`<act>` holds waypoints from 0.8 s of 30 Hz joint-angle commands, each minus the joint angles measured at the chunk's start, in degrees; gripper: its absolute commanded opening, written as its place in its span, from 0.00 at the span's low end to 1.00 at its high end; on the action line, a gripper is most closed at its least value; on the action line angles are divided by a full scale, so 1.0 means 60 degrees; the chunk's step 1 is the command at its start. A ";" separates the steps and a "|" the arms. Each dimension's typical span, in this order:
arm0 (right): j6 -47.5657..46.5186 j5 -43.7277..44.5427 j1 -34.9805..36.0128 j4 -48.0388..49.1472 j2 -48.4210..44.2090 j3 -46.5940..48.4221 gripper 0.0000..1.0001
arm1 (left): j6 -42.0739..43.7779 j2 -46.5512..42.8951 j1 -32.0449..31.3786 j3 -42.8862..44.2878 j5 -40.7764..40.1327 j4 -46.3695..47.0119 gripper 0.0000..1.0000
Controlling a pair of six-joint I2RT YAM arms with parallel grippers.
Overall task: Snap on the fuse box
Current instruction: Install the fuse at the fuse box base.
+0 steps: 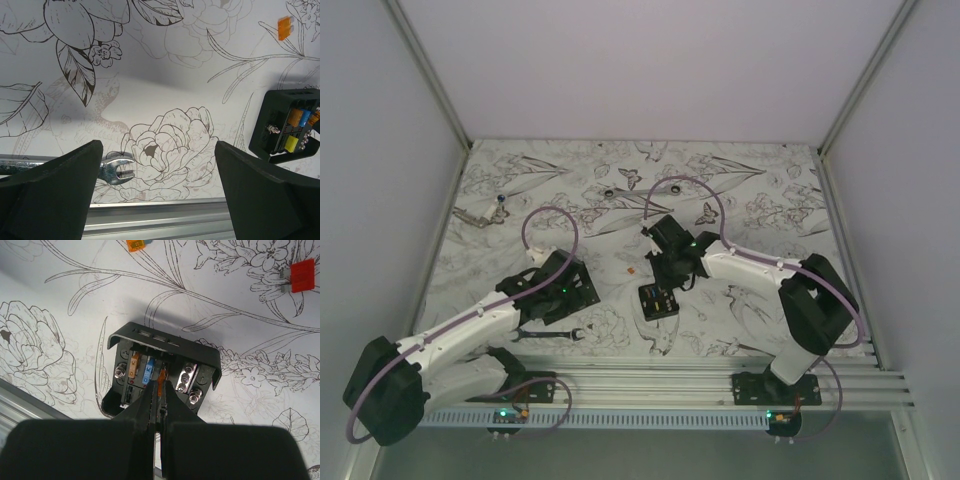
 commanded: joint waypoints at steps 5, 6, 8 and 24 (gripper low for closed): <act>0.0243 0.0114 0.0054 -0.0157 0.0216 0.0340 0.00 | 0.0141 -0.0107 0.0066 -0.0152 -0.0083 -0.0343 0.99; 0.0235 0.0112 0.0053 -0.0166 0.0222 0.0349 0.00 | 0.0126 -0.0108 0.0066 -0.0152 -0.0091 -0.0340 0.99; 0.0245 0.0136 0.0053 -0.0241 0.0230 0.0395 0.00 | 0.0129 -0.0107 0.0066 -0.0155 -0.0095 -0.0343 0.99; 0.0334 0.0678 0.0151 -0.0973 0.0873 0.0796 0.00 | 0.0136 -0.0180 0.0068 -0.0196 -0.0096 -0.0359 0.99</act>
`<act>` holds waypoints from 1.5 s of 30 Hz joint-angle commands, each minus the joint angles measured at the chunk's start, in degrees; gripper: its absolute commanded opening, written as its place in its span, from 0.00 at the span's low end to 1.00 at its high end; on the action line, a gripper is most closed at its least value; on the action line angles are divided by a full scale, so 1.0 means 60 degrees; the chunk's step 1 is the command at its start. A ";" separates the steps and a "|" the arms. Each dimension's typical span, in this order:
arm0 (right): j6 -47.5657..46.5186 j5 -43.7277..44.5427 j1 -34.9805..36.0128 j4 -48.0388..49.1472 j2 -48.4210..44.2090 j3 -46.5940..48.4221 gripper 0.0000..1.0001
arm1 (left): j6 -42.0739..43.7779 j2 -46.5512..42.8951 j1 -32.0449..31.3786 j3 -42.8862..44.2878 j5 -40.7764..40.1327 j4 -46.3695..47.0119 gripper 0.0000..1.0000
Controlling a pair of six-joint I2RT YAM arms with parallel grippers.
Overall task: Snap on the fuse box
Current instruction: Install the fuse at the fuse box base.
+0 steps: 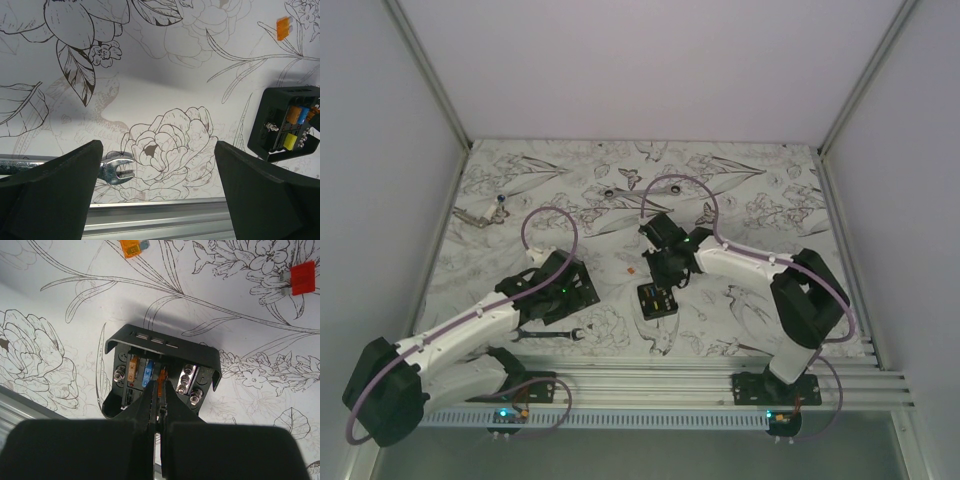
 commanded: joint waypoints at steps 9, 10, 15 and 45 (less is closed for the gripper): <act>0.0149 0.0754 0.0152 -0.1140 0.0723 0.0813 0.00 | 0.0160 -0.0156 0.0060 -0.0196 -0.0029 -0.0354 0.99; 0.0172 0.0838 0.0154 -0.1214 0.0769 0.0876 0.00 | 0.0157 -0.0169 0.0066 -0.0193 -0.0011 -0.0353 0.99; 0.0272 0.1089 0.0173 -0.1404 0.0962 0.1012 0.00 | 0.0193 -0.0280 0.0058 -0.0218 0.0021 -0.0353 0.99; 0.0343 0.0905 -0.0183 -0.0237 0.0225 -0.0832 0.00 | 0.0055 -0.1130 0.0058 -0.0583 0.0156 -0.0403 0.99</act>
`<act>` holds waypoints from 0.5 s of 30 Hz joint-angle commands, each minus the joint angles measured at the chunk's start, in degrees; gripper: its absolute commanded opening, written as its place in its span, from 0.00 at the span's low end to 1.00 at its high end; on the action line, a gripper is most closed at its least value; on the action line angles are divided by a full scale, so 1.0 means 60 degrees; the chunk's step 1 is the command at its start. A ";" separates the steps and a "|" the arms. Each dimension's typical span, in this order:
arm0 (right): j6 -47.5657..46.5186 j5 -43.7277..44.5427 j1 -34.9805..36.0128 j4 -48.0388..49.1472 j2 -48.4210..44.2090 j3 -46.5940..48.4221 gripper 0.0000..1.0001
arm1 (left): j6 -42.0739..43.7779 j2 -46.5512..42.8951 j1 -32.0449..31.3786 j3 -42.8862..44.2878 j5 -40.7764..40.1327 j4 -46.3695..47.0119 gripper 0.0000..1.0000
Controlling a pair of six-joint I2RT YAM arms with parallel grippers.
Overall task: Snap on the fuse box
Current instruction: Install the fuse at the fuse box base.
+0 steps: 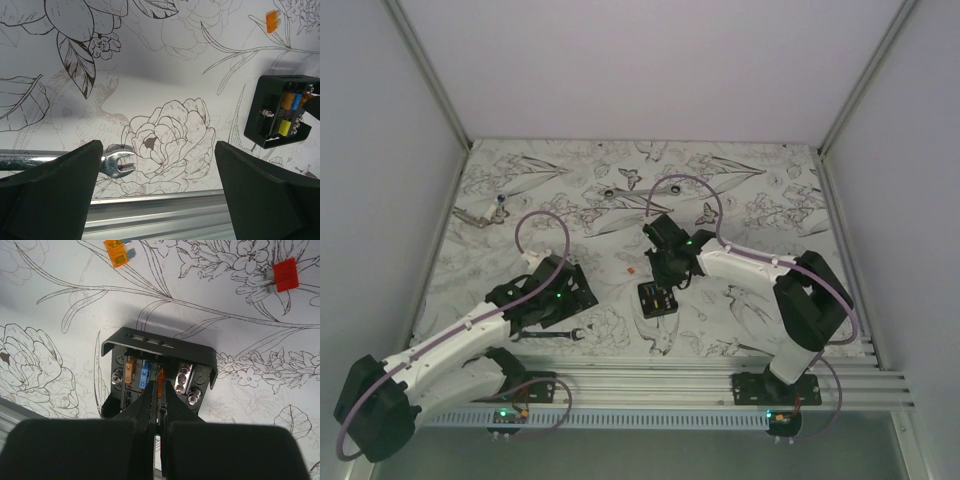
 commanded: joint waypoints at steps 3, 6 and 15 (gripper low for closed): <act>-0.0246 0.0194 -0.0235 -0.0418 0.0307 -0.0828 0.00 | 0.0038 -0.0153 0.0058 -0.0169 0.0015 -0.0372 0.99; -0.0246 0.0246 -0.0242 -0.0299 0.0355 -0.1068 0.00 | 0.0025 -0.0120 0.0058 -0.0151 0.0031 -0.0372 0.99; -0.0305 0.0605 0.0229 -0.0496 0.0667 -0.0095 0.00 | -0.0015 -0.0035 0.0062 -0.0067 0.0090 -0.0370 0.99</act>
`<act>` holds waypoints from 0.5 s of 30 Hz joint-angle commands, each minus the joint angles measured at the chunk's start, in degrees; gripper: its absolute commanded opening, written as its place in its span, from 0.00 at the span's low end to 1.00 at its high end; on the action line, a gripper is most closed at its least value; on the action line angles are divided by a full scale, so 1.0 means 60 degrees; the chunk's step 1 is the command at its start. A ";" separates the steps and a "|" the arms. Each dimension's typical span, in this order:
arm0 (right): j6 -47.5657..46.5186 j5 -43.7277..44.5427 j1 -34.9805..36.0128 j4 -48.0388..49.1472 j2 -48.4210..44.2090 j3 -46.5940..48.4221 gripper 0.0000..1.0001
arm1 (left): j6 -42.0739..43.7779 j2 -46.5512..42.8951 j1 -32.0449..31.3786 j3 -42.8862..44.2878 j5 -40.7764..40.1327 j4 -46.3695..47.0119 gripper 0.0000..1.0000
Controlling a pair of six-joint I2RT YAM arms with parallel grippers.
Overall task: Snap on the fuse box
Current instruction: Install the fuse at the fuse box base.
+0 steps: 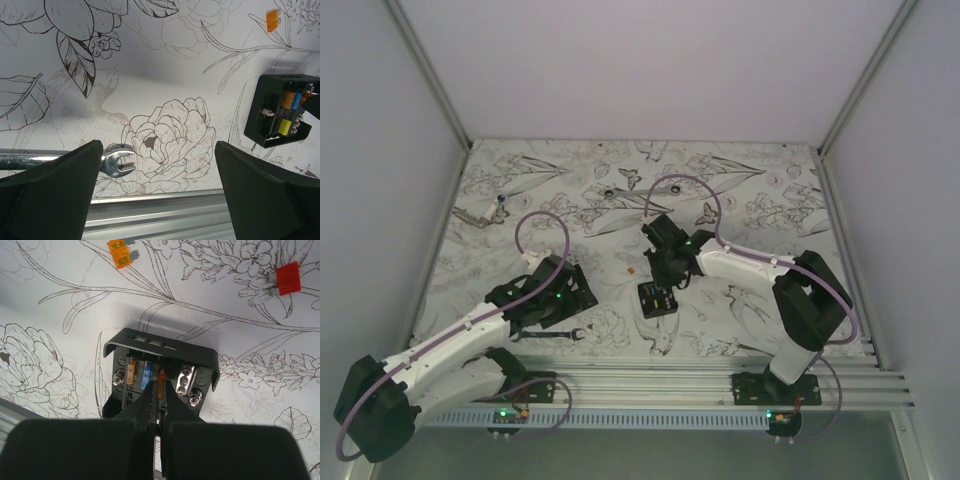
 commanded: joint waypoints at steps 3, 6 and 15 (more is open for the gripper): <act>-0.0179 0.1033 0.0414 -0.0880 0.0880 0.0215 0.00 | -0.0014 0.0012 0.0058 -0.0051 0.0077 -0.0352 0.99; -0.0086 0.1159 0.0513 -0.0932 0.0969 0.0162 0.00 | -0.0033 0.0016 0.0058 -0.0060 0.0080 -0.0351 0.99; 0.0090 0.1548 0.0552 -0.0697 0.0703 -0.0658 0.00 | -0.0071 0.0005 0.0058 -0.0067 0.0172 -0.0347 0.99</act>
